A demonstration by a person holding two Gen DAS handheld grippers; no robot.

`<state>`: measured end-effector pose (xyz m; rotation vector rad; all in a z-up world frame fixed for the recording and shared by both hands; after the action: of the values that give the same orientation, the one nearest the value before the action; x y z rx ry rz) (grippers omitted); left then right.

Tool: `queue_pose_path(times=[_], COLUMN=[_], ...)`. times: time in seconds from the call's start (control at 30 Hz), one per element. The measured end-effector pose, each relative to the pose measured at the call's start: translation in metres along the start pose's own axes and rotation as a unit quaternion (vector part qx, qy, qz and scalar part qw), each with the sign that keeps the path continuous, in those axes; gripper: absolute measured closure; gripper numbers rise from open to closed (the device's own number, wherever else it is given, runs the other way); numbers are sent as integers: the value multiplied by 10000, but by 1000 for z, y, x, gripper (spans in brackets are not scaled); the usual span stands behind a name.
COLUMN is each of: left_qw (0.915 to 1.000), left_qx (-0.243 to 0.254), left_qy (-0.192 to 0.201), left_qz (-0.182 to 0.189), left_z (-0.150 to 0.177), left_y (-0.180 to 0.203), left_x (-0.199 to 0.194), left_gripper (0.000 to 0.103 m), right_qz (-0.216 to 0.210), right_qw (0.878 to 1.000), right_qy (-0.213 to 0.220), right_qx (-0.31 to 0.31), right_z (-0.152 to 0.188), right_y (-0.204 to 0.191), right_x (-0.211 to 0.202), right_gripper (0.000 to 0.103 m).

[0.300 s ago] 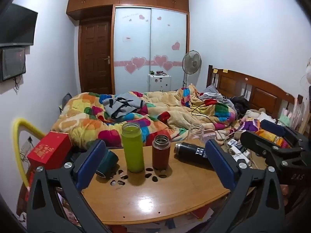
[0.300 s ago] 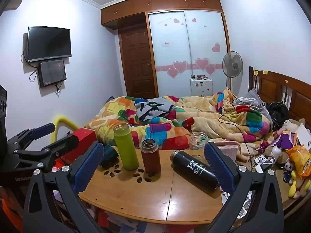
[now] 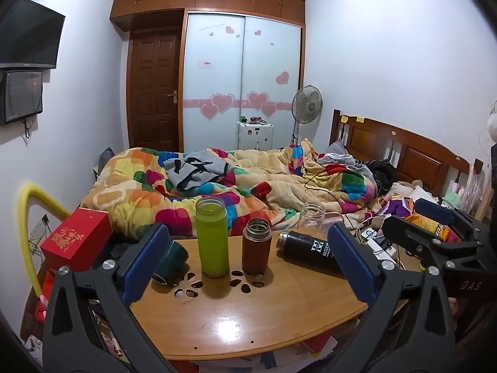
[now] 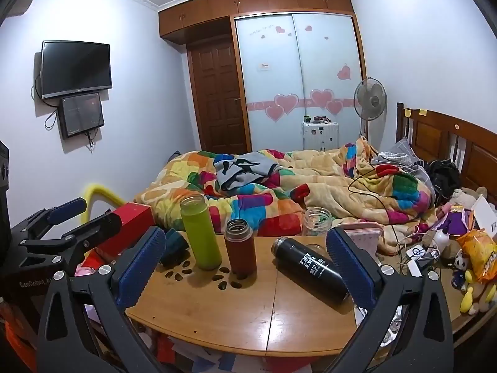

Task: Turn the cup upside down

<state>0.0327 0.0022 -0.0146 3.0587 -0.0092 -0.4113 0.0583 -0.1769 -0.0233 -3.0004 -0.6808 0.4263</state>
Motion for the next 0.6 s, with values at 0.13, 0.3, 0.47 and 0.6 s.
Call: queue_pose_path(times=[0.13,0.3,0.47,0.6], left_qw=[10000,10000,10000,10000], left_qx=[1,-10,-4,2], left_qy=[35,67,77,93], left_qz=[-20,-14,-7,-6], left_z=[-1,-3,-6,-8], left_y=[3,1,1,0], left_x=[0,-5,-7,-7], left_gripper=[0,0,0,0], right_qz=[-12,-7,-3,-5], right_qw=[10000,10000,10000,10000], right_qy=[-17,-28,-31,-27], right_qx=[43,36,42,43], right_z=[0,1,-3,-4], right_y=[1,-2,-5,-6], right_x=[3,3,0,0], right_gripper=[0,0,0,0])
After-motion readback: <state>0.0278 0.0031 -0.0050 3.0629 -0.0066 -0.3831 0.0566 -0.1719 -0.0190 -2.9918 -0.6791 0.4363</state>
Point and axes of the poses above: each gripper's, at about its wrist camera, not at the fingertips, and x roughly the way its jaws point, y to its right, z to its underside, the point moved 3 cm from there along x, roughly the way its jaws point, and after that the axes turned 7 degrees about y, right-handed, at the moved point
